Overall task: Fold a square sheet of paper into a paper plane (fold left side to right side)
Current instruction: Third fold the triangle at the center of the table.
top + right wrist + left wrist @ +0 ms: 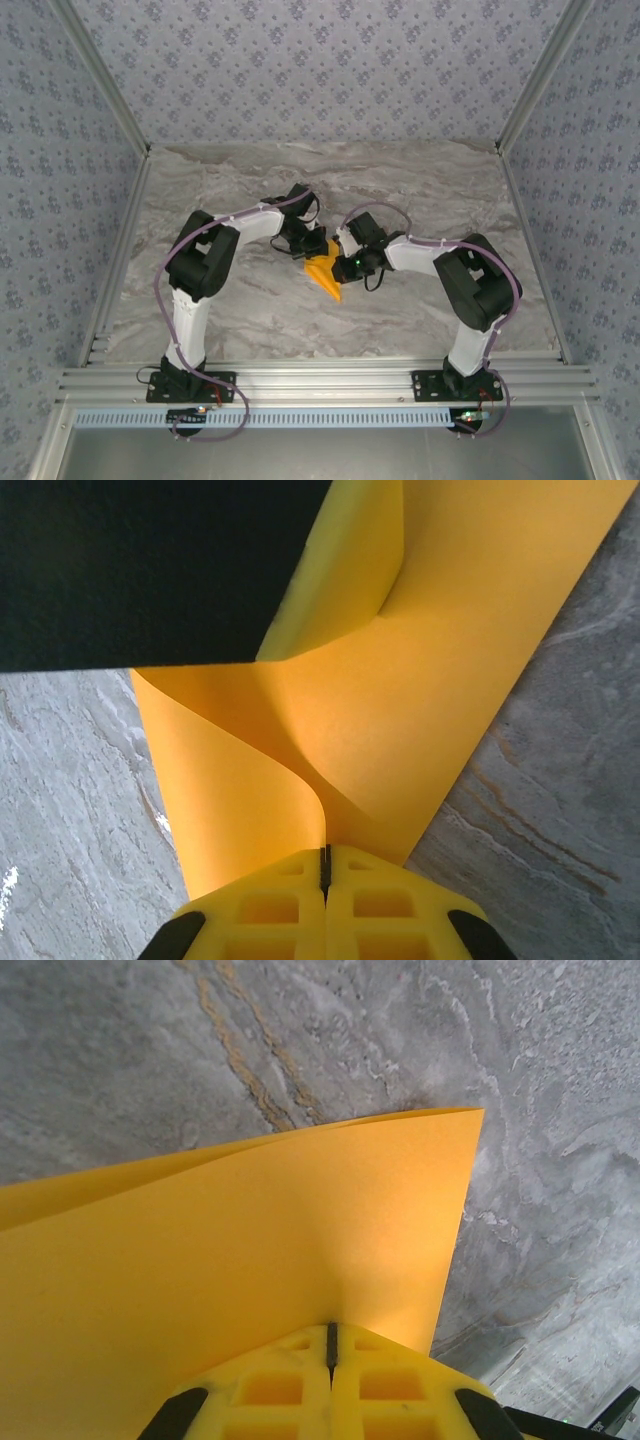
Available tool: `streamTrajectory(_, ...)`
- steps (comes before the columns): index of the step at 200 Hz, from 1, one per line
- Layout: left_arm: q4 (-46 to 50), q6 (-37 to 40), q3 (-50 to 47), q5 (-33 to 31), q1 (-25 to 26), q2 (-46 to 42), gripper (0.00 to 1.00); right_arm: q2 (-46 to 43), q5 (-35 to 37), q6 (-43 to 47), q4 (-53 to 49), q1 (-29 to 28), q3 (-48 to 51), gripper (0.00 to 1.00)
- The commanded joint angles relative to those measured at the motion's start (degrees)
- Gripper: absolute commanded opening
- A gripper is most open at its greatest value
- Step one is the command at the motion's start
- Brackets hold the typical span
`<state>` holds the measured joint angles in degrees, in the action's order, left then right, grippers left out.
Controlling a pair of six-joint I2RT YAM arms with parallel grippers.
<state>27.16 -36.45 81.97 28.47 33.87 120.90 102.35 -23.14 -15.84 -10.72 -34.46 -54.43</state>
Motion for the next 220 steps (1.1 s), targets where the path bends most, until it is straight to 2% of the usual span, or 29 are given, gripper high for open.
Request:
streamTrajectory(1, 3.6, 0.5, -1.2, -2.37, 1.19, 2.8, 0.0, 0.6, 1.29, 0.54, -1.99, 0.41, -1.37, 0.0)
streamTrajectory(220, 3.47, 0.33, -1.24, -2.6, 1.3, 2.98, 0.0, 2.72, 1.64, 0.81, -3.42, -0.5, -1.82, 0.0)
